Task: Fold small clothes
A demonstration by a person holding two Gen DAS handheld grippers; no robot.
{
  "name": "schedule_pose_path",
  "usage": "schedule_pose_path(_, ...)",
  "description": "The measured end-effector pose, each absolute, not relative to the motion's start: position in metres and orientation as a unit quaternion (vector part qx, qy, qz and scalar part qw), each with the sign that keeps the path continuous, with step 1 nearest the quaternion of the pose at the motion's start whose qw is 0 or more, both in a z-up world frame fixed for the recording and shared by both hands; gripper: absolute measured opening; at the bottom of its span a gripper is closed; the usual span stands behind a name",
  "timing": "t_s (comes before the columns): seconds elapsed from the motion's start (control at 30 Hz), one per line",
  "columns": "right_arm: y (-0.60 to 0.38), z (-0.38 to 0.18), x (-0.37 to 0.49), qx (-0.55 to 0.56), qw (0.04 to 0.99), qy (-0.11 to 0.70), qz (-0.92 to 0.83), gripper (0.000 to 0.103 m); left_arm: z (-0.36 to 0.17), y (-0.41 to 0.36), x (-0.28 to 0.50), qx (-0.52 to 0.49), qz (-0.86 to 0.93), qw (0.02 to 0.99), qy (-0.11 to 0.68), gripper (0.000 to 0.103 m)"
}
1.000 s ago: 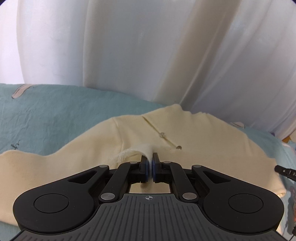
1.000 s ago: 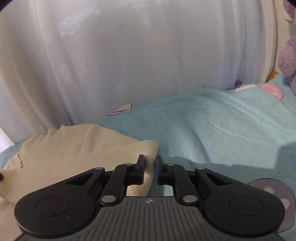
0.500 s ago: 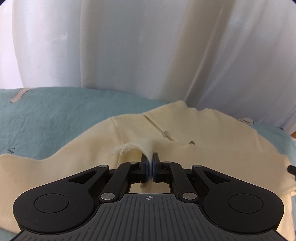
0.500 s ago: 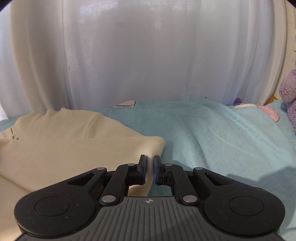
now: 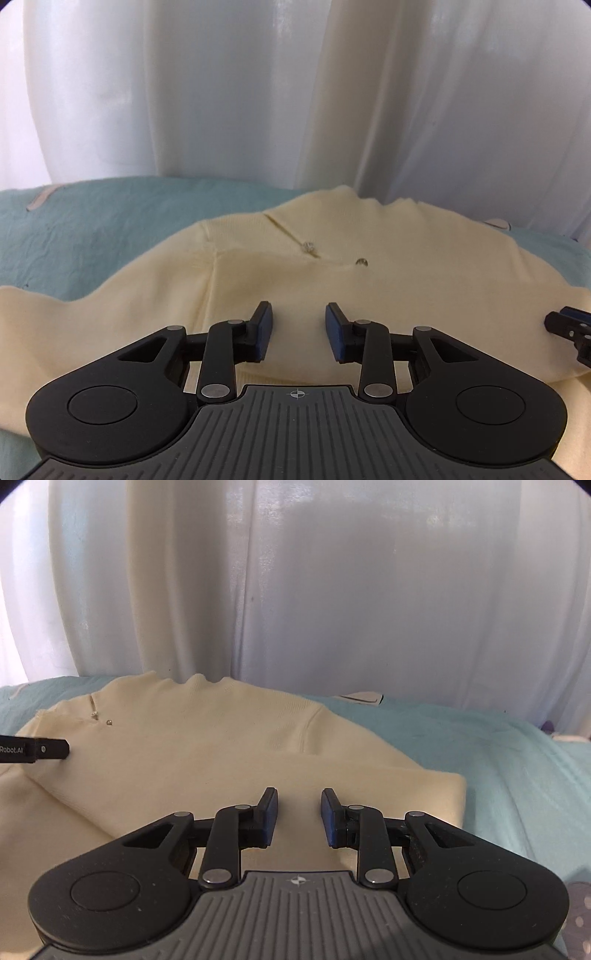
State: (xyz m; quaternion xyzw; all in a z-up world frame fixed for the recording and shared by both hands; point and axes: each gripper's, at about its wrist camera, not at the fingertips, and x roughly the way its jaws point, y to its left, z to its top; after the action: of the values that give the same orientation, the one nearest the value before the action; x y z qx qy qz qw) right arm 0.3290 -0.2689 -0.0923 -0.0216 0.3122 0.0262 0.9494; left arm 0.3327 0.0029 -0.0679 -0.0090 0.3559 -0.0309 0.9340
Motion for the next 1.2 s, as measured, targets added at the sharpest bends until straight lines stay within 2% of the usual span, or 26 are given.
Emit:
schedule_pose_path(0.4,-0.263,-0.094,0.335,-0.054,0.951,0.303,0.018,0.027,-0.072,0.007,0.34,-0.006,-0.013,0.943,0.334,0.043)
schedule_pose_path(0.43,-0.266,-0.093,0.333,-0.044,0.951,0.307,0.019,0.03,-0.072,0.009,0.339,-0.009,-0.013,0.943,0.334,0.045)
schedule_pose_path(0.5,-0.273,-0.087,0.326,-0.02,0.947,0.319,0.013,0.053,-0.066,0.02,0.332,-0.029,0.014,0.941,0.338,0.045)
schedule_pose_path(0.6,-0.29,-0.077,0.287,0.045,0.95,0.307,0.021,0.065,-0.051,0.061,0.305,-0.09,0.083,0.934,0.336,0.072)
schedule_pose_path(0.63,-0.296,-0.075,0.271,0.066,0.95,0.305,0.022,0.07,-0.044,0.081,0.288,-0.114,0.089,0.937,0.319,0.078)
schedule_pose_path(0.67,-0.301,-0.073,0.256,0.085,0.949,0.303,0.024,0.071,-0.038,0.102,0.27,-0.137,0.098,0.939,0.3,0.082)
schedule_pose_path(0.7,-0.305,-0.072,0.243,0.101,0.947,0.303,0.02,0.072,-0.031,0.125,0.251,-0.158,0.115,0.939,0.283,0.09)
schedule_pose_path(0.73,-0.309,-0.072,0.231,0.118,0.945,0.306,0.016,0.072,-0.026,0.149,0.233,-0.178,0.141,0.937,0.267,0.092)
schedule_pose_path(0.87,-0.325,-0.074,0.202,0.233,0.923,0.303,0.032,0.071,-0.026,0.254,0.175,-0.267,0.264,0.898,0.229,0.086)
schedule_pose_path(0.93,-0.327,-0.074,0.201,0.277,0.91,0.305,0.044,0.067,-0.035,0.303,0.157,-0.334,0.31,0.86,0.228,0.076)
schedule_pose_path(0.97,-0.325,-0.073,0.202,0.287,0.905,0.309,0.052,0.062,-0.041,0.324,0.149,-0.367,0.32,0.845,0.224,0.073)
schedule_pose_path(1.0,-0.323,-0.071,0.204,0.291,0.903,0.311,0.057,0.056,-0.046,0.337,0.146,-0.391,0.327,0.831,0.225,0.063)
schedule_pose_path(1.03,-0.319,-0.069,0.206,0.292,0.902,0.311,0.06,0.054,-0.053,0.355,0.14,-0.421,0.333,0.812,0.227,0.057)
schedule_pose_path(1.07,-0.314,-0.067,0.209,0.293,0.902,0.311,0.065,0.052,-0.06,0.367,0.139,-0.443,0.335,0.799,0.229,0.055)
schedule_pose_path(1.13,-0.306,-0.064,0.21,0.296,0.901,0.309,0.076,0.048,-0.069,0.383,0.135,-0.471,0.332,0.79,0.209,0.04)
schedule_pose_path(1.2,-0.299,-0.062,0.211,0.301,0.897,0.313,0.087,0.044,-0.075,0.395,0.134,-0.492,0.324,0.785,0.193,0.037)
